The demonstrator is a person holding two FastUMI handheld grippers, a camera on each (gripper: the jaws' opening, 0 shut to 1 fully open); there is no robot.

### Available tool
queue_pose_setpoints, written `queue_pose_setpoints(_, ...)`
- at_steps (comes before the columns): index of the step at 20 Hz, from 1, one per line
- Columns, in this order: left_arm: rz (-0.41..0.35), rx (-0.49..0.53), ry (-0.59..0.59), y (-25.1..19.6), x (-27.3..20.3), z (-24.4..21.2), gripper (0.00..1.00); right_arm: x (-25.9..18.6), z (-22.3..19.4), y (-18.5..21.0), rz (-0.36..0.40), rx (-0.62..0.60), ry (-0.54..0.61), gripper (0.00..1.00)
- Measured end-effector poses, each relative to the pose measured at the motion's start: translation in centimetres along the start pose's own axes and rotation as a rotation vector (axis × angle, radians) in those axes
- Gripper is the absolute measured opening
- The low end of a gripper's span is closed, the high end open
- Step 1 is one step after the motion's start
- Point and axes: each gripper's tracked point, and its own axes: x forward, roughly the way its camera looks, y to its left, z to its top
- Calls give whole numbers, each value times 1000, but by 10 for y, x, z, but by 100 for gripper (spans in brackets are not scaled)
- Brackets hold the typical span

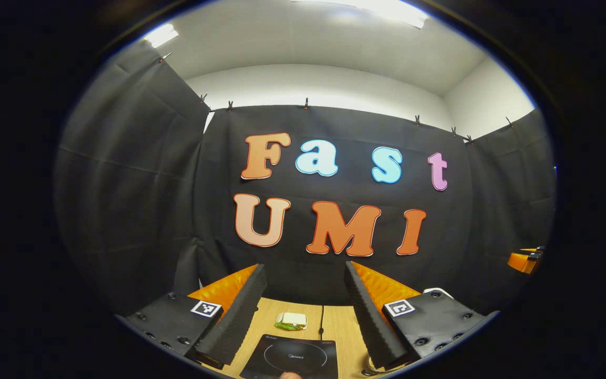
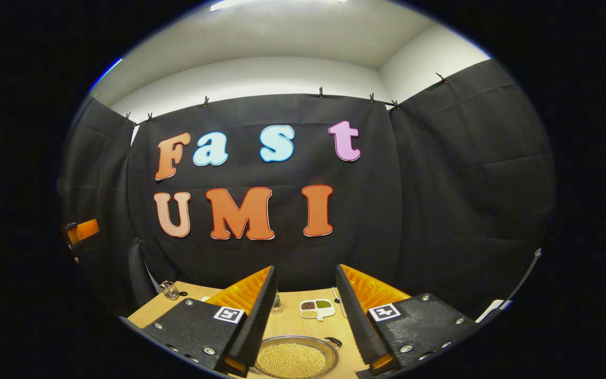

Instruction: First push the handle of the pot to place it horizontally, then grasp the pot with both hands and set it on the induction cooktop.

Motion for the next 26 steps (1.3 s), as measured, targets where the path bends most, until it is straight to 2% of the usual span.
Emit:
queue_pose_setpoints(2,3,-4,5,1,1,-3,98,0,-1,-5,14,-6,11,60)
queue_pose_setpoints(4,6,-4,13,3,3,-7,98,0,-3,-8,30,-3,34,42)
queue_pose_setpoints(6,11,3,20,5,4,-9,98,1,-18,1,53,5,70,35)
queue_pose_setpoints(7,13,5,23,6,3,-11,98,4,-28,10,60,5,89,27)
queue_pose_setpoints(9,17,6,29,7,4,-13,98,11,-42,19,69,-10,126,18)
queue_pose_setpoints(11,20,4,33,10,6,-13,98,12,-56,24,87,-30,159,12)
queue_pose_setpoints(13,25,0,38,12,5,-16,98,12,-74,34,111,-37,207,8)
queue_pose_setpoints(18,36,9,62,19,4,-24,98,10,-116,55,167,-34,311,8)
queue_pose_setpoints(22,38,7,69,23,2,-28,98,2,-154,64,177,-53,392,8)
queue_pose_setpoints(26,47,32,74,27,-2,-30,98,-15,-208,81,223,-72,517,8)
